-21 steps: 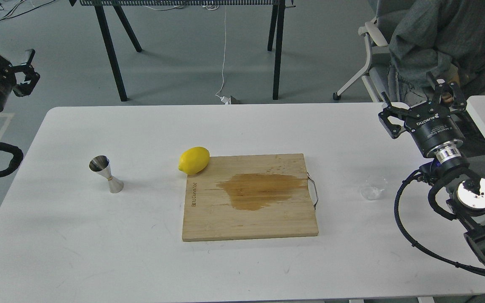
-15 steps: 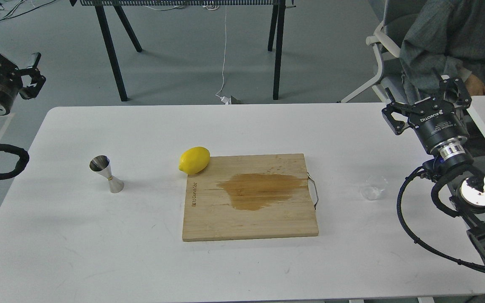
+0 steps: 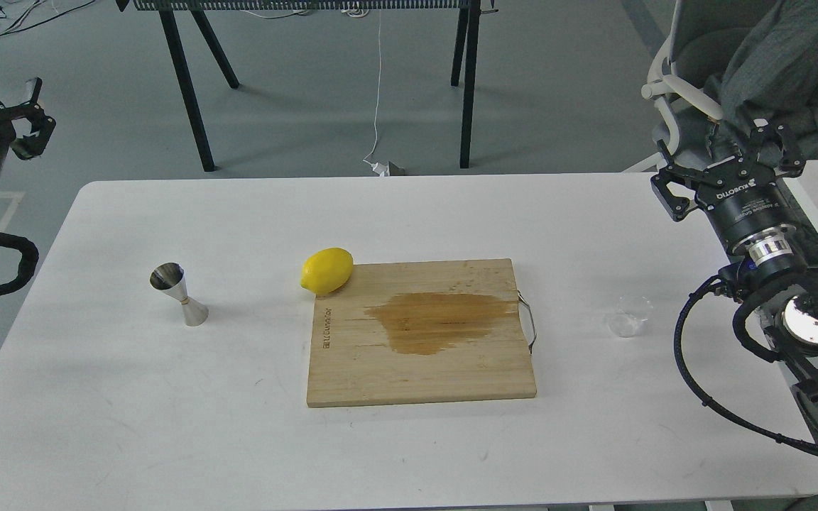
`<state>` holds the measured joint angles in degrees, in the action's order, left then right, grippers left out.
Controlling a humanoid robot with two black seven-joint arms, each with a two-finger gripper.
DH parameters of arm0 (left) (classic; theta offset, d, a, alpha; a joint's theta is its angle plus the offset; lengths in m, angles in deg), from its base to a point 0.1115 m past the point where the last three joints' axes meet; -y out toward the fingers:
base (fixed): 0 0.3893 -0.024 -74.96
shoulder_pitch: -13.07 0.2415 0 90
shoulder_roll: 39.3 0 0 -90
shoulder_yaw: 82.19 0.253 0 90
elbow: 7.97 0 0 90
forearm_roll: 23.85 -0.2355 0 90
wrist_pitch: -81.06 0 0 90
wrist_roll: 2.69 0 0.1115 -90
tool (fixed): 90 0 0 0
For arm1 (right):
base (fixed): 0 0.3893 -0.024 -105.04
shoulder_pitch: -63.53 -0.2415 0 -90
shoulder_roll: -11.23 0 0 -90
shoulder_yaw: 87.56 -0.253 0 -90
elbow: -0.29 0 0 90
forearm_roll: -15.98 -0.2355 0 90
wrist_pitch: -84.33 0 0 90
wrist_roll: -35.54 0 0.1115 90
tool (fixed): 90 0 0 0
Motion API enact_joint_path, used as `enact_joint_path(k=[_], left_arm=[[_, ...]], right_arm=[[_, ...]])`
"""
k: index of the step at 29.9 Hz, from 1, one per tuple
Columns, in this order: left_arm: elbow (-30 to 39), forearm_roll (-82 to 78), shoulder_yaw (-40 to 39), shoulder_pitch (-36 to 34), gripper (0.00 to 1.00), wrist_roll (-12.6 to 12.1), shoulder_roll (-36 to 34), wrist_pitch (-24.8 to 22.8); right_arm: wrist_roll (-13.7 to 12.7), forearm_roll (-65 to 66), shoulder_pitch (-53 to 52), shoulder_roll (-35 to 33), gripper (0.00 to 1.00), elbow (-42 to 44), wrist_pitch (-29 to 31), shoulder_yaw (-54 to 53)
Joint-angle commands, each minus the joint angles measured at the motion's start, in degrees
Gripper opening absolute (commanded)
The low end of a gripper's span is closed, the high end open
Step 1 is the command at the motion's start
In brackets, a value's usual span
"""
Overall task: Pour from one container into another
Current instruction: 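Move the left gripper toward the metal jigger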
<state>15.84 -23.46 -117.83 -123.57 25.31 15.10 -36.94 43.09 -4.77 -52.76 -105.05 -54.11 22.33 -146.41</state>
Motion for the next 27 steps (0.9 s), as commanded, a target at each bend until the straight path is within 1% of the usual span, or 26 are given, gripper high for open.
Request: enact_joint_path(k=[1,9,12,15,17,19,22,23,26,27], left_arm=[[0.0,-9.2,0.6,-0.5,1.00,0.0,-2.4,0.0],[1.1,-34.4,0.4,-5.7,1.00,0.0,-6.7,0.0],[6.1,-42.3,0.5,-6.8,1.00,0.0,-8.5,0.0],[14.1,-53.6,0.5,-6.8,1.00,0.0,-11.6,0.0],[18.4,-61.3,0.5,-6.9,1.00,0.0,-12.5,0.0],[21.0,-66.3,0.5,-6.8,1.00,0.0,-12.7,0.0],[22.9,-70.1,0.9,-6.1,1.00,0.0,-12.4,0.0],[23.5,-71.2,1.5,-5.9,1.00,0.0,-12.4,1.8],[25.6,-73.8,4.4,-5.1,1.00,0.0,-12.6,10.2],[25.8,-74.1,5.3,-4.6,1.00,0.0,-12.6,13.7]], right_arm=[[0.0,-0.1,0.0,0.0,0.99,-0.3,0.0,-0.2],[-0.1,0.0,0.1,0.0,0.99,-0.4,0.0,-0.2],[0.0,0.0,0.2,0.1,0.99,-0.4,0.0,-0.1],[-0.1,0.0,0.3,0.1,0.99,-0.4,0.0,-0.1],[-0.1,0.0,0.4,0.1,0.99,-0.3,0.0,0.0],[-0.1,0.0,0.4,0.1,0.99,-0.3,0.0,0.0],[-0.1,0.0,0.5,0.1,0.99,-0.1,0.0,-0.1],[-0.1,0.0,0.6,0.1,0.99,0.1,0.0,-0.1],[-0.1,0.1,0.7,0.1,0.99,0.3,0.0,0.0],[-0.1,0.1,0.8,0.1,0.99,0.4,0.0,0.1]])
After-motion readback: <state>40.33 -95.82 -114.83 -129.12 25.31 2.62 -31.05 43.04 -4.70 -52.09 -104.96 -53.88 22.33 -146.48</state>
